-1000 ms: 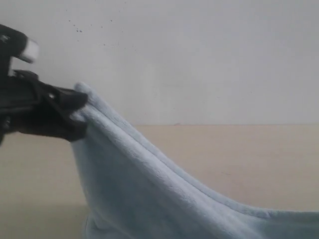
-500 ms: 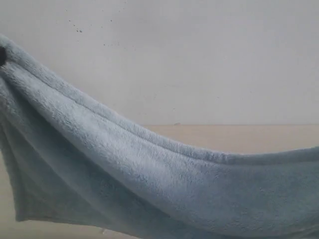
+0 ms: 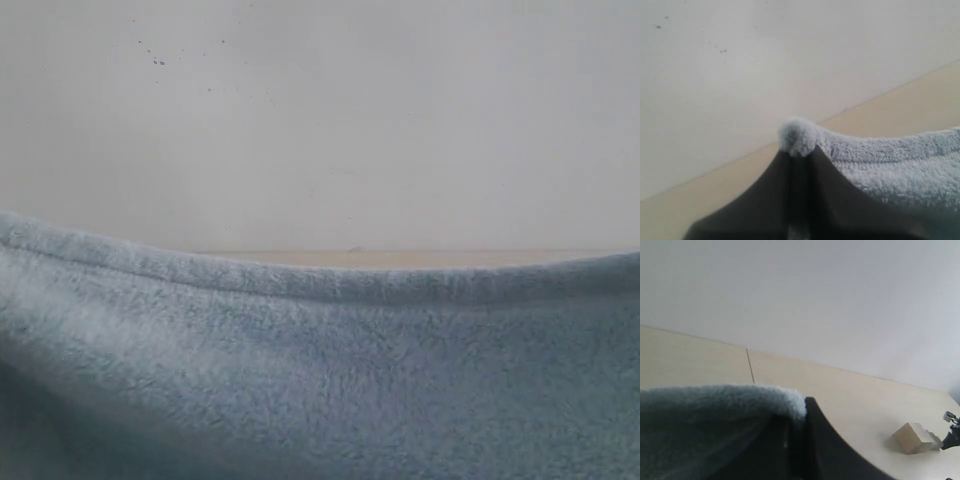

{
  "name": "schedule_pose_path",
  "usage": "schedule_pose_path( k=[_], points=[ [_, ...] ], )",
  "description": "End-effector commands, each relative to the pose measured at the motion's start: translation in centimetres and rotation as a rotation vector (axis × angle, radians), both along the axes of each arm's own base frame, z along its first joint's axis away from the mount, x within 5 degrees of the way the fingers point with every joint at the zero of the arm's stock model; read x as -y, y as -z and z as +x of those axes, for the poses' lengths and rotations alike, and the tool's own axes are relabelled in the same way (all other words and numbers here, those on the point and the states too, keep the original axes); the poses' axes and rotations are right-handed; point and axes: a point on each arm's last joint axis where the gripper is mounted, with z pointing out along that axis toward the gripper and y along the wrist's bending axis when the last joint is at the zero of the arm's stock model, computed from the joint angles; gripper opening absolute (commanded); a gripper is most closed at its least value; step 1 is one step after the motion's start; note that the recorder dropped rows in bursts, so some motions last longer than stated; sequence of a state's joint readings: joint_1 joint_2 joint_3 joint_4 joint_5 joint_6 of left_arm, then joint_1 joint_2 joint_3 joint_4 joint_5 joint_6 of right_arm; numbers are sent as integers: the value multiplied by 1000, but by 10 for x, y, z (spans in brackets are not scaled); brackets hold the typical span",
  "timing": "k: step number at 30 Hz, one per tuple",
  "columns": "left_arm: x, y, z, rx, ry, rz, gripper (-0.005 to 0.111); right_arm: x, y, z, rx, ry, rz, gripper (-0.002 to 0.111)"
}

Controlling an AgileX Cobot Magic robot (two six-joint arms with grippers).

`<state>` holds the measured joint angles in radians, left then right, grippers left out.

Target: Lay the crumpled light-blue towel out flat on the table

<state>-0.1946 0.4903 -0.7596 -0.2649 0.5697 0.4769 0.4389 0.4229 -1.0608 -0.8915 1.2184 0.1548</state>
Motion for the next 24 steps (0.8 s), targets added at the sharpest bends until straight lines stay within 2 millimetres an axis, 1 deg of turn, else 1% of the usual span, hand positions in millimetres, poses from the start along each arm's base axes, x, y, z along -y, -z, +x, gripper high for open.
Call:
schedule_pose_path(
  k=[1, 3, 5, 7, 8, 9, 11, 12, 13, 14, 15, 16, 17, 18, 19, 20, 22, 23, 24],
  points=[
    [-13, 7, -15, -69, -111, -3, 7, -1, 1, -4, -6, -37, 25, 1],
    [-17, 11, -17, -107, -152, 16, 7, -5, 4, -2, -30, -70, 37, 1],
    [-21, 19, -12, -114, -199, 50, 7, -14, 20, 12, -122, -107, 25, 1],
    [-25, 36, 5, -127, -267, 103, 7, -29, 53, 39, -266, -118, 3, 1],
    [-25, 39, 11, -130, -277, 124, 7, -32, 63, 46, -303, -110, -3, 1],
    [-24, 51, 24, -159, -292, 151, 7, -39, 80, 59, -353, -97, -19, 1],
    [-21, 62, 40, -189, -294, 152, 7, -49, 105, 78, -427, -95, -74, 1],
    [-18, 68, 53, -199, -286, 142, 7, -55, 119, 91, -457, -101, -113, 1],
    [-15, 73, 64, -212, -279, 143, 7, -60, 126, 101, -463, -102, -134, 1],
    [-12, 78, 78, -218, -267, 157, 7, -67, 136, 115, -472, -109, -158, 1],
    [-9, 85, 92, -227, -255, 181, 7, -73, 140, 127, -469, -118, -176, 1],
    [-7, 90, 100, -235, -247, 189, 7, -77, 143, 136, -468, -122, -189, 1],
    [-5, 96, 110, -247, -238, 197, 7, -83, 149, 149, -468, -125, -213, 1],
    [-3, 105, 125, -274, -234, 188, 7, -90, 157, 164, -479, -122, -233, 1],
    [-3, 110, 138, -285, -235, 172, 7, -95, 165, 180, -503, -118, -243, 1],
    [-3, 119, 156, -304, -228, 158, 7, -96, 174, 200, -529, -104, -212, 1],
    [-7, 129, 185, -334, -240, 148, 7, -87, 192, 239, -554, -76, -92, 1],
    [-9, 133, 197, -344, -244, 147, 7, -81, 196, 255, -557, -68, -67, 1],
    [-11, 134, 205, -349, -251, 144, 7, -77, 196, 267, -551, -56, -54, 1]
  ],
)
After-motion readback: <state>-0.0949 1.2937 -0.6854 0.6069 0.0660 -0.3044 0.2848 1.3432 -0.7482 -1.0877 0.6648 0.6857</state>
